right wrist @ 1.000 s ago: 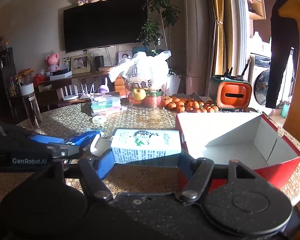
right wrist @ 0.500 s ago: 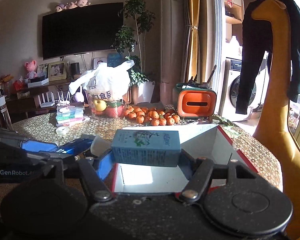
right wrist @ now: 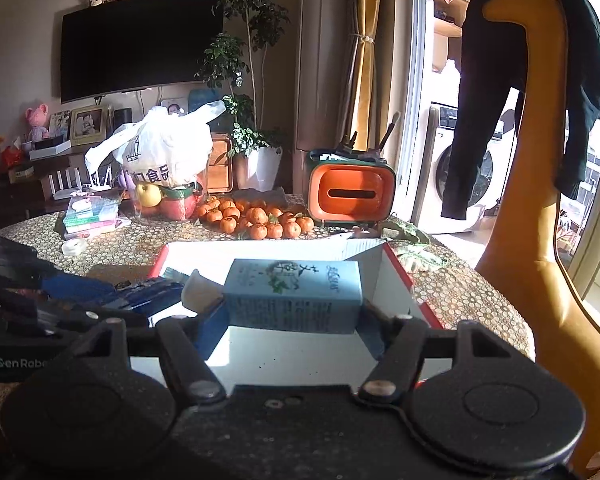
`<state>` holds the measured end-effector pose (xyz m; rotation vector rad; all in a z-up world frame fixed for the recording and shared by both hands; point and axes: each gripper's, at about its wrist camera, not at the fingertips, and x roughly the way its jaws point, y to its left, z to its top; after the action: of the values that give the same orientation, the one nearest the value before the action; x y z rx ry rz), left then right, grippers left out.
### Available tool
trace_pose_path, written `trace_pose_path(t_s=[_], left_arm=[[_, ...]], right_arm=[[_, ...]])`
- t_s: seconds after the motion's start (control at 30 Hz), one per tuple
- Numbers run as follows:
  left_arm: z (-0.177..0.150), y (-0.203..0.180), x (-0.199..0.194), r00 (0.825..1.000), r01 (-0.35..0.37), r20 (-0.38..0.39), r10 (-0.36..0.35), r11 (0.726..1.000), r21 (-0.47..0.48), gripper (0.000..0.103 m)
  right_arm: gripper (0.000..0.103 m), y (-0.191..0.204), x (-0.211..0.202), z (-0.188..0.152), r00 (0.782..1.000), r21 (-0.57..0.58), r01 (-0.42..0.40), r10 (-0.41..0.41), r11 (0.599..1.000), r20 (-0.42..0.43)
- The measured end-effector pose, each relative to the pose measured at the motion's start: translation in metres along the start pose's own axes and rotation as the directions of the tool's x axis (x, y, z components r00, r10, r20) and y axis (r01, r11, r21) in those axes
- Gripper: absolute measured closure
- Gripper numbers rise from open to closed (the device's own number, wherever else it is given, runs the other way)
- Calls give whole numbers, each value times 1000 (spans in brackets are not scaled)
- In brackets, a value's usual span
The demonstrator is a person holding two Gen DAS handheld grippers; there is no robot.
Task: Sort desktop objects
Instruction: 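Lower both items into the red box and open both grippers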
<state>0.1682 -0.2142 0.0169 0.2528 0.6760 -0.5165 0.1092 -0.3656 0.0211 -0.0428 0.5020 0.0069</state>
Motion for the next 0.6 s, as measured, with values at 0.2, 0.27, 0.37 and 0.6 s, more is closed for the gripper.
trace_pose_path(t_s=[0.2,0.27,0.37,0.6], left_arm=[[8,-7,33,998,2,-57,1,999,48,68],[11,-6,45,997,11,-79,-7,999,49,68],[20,-6,63,994,16,-111,-10,998,59,68],[37,-1,103,981,26,-194,-10,997,78,68]], right_arm=[[35,-22,28,-1,998,-14,20,-21,1000,-63],[35,-26,38,-2,996,-35,28,-31,999,-86],[35,-32,54,-3,990,-52,7,-14,999,-141],[35,-41,97,-3,952,-72,-50,25,996,-304]])
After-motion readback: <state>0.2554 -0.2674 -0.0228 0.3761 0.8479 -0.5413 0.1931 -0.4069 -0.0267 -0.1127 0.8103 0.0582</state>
